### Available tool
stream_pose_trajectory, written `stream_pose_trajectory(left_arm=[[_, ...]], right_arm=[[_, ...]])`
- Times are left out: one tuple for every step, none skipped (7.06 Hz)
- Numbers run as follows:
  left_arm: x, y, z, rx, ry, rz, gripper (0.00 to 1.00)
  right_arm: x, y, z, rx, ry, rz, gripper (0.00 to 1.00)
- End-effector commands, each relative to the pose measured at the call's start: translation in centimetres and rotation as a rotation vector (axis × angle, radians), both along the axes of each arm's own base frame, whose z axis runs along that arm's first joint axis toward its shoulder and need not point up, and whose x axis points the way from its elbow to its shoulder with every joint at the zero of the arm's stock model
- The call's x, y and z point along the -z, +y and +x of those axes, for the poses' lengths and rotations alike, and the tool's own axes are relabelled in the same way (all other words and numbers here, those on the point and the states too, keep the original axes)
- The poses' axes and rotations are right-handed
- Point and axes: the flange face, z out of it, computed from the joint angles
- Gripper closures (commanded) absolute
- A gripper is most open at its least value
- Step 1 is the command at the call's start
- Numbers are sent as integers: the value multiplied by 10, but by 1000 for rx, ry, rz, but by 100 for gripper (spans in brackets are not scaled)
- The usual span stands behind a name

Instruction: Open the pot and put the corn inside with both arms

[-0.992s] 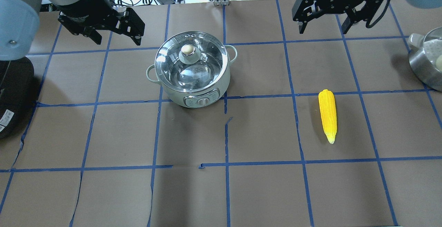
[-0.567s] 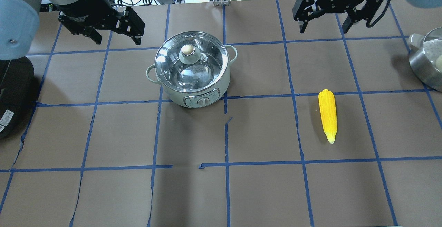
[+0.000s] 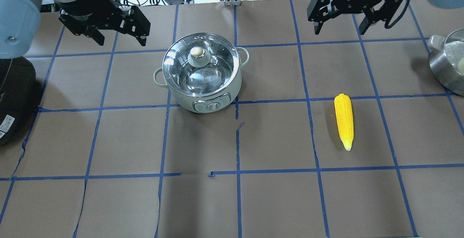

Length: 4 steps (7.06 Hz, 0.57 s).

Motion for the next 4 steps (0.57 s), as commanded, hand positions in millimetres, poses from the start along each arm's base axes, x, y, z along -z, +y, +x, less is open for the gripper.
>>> stream_pose_trajectory(left_arm=[[13, -10, -34, -52, 17, 22, 0], [29, -30, -51, -106, 46, 47, 0], [49, -56, -72, -122, 74, 47, 0], [86, -83, -93, -178, 81, 57, 0]], right_arm=[[0, 0, 1, -2, -2, 0, 0], [0, 0, 0, 0, -2, 0, 0], [0, 0, 1, -2, -2, 0, 0], [0, 0, 0, 0, 0, -1, 0]])
